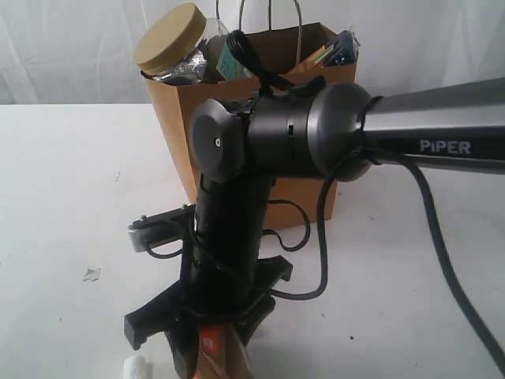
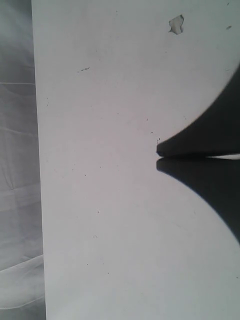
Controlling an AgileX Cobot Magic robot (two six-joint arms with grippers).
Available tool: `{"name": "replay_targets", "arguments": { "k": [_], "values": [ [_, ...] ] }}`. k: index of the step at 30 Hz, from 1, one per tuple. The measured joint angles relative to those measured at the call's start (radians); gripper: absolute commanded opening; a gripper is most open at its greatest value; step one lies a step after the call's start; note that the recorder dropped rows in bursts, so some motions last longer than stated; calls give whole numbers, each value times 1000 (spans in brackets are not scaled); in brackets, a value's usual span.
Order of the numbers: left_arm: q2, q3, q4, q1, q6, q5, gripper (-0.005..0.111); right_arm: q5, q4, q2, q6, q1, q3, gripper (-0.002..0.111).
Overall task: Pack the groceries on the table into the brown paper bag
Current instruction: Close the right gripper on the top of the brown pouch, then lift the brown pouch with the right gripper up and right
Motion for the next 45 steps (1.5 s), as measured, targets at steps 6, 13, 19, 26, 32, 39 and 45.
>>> {"name": "replay_targets", "arguments": {
  "k": [6,13,19,26,32,39,45],
  "values": [
    [0,0,0,0,0,0,0,5,-50,0,-5,0,-24,0],
    [0,0,0,0,0,0,0,6,-33,-8,-50,-19,-56,0],
    [0,0,0,0,0,0,0,7,36,-20,-127,-45,-68,0],
    [0,0,0,0,0,0,0,10,155,-126,-173,-104,-69,0],
    [0,0,0,0,0,0,0,10,213,-184,-205,-149,-69,0],
    [0,0,0,0,0,0,0,12,225,-325,-207,-213,-69,0],
    [0,0,0,0,0,0,0,18,176,-440,-207,-303,-69,0]
  ]
}}
